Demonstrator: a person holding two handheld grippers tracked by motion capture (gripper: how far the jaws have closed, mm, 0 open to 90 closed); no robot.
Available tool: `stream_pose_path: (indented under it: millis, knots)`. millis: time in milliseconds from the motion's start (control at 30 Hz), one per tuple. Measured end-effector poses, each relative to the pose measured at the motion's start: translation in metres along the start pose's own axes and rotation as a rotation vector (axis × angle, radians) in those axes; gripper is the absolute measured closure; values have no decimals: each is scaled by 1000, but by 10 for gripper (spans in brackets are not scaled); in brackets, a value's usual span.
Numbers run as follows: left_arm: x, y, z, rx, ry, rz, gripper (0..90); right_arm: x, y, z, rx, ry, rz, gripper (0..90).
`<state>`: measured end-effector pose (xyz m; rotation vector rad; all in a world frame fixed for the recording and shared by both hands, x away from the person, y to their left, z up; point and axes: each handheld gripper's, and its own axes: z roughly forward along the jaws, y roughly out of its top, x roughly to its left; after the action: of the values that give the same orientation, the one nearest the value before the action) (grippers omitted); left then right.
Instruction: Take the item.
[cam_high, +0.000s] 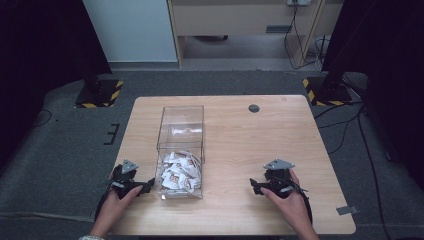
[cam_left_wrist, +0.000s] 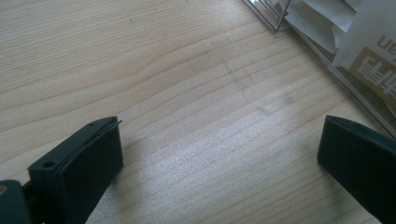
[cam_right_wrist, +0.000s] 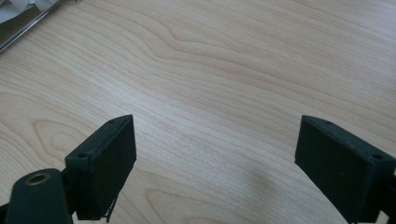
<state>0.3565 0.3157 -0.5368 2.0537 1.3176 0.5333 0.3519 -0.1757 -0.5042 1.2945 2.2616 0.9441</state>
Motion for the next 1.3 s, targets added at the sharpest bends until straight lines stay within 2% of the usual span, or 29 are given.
stream_pose_path:
  millis: [333, 733, 1300]
  knots:
    - [0, 0, 0, 0, 0, 0, 0, 9, 10, 3, 19, 11, -46, 147]
    - [0, 0, 0, 0, 0, 0, 0, 19, 27, 2, 25, 38, -89, 235]
    - [0, 0, 0, 0, 0, 0, 0, 27, 47, -2, 25, 62, -123, 304]
